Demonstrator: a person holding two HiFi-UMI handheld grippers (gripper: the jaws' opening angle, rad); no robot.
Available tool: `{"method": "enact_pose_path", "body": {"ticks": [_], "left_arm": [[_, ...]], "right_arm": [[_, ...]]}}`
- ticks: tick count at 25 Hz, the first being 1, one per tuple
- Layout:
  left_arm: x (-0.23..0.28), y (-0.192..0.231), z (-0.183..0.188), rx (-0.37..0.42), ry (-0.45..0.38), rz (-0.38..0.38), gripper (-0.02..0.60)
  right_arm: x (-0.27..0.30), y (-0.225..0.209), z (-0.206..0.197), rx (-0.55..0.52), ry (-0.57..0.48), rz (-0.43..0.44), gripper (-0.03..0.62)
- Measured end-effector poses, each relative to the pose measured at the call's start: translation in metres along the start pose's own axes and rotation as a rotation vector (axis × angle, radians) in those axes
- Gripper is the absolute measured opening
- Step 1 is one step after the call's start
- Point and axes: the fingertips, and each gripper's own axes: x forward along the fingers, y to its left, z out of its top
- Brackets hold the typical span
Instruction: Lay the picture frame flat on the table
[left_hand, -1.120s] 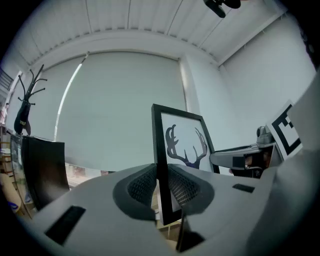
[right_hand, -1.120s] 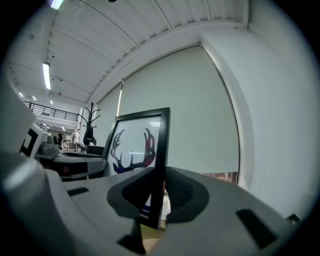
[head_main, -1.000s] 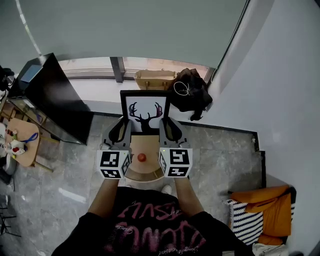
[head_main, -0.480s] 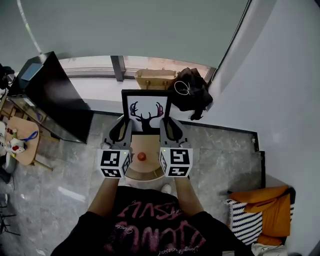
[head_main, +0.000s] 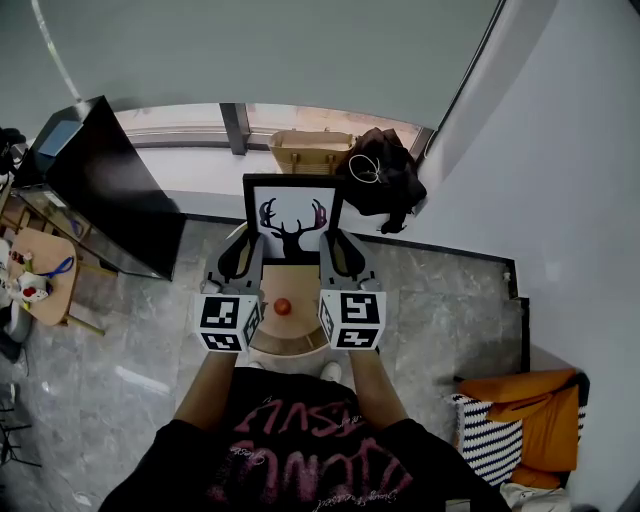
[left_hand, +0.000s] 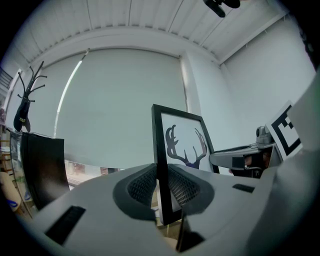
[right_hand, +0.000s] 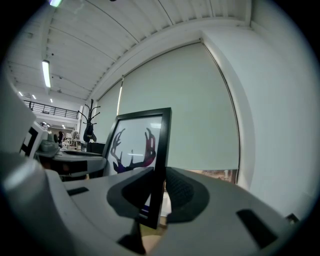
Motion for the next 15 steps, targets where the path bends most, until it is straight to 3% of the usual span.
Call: {"method": "enact_pose_path", "body": {"ticks": [15], "left_arm": [[0.009,0.005,-0.020,-0.019,0.051,0.003,0.074]], "right_arm": [[0.013,-0.001,-0.020,0.012,0.049,0.014,0.083]]}}
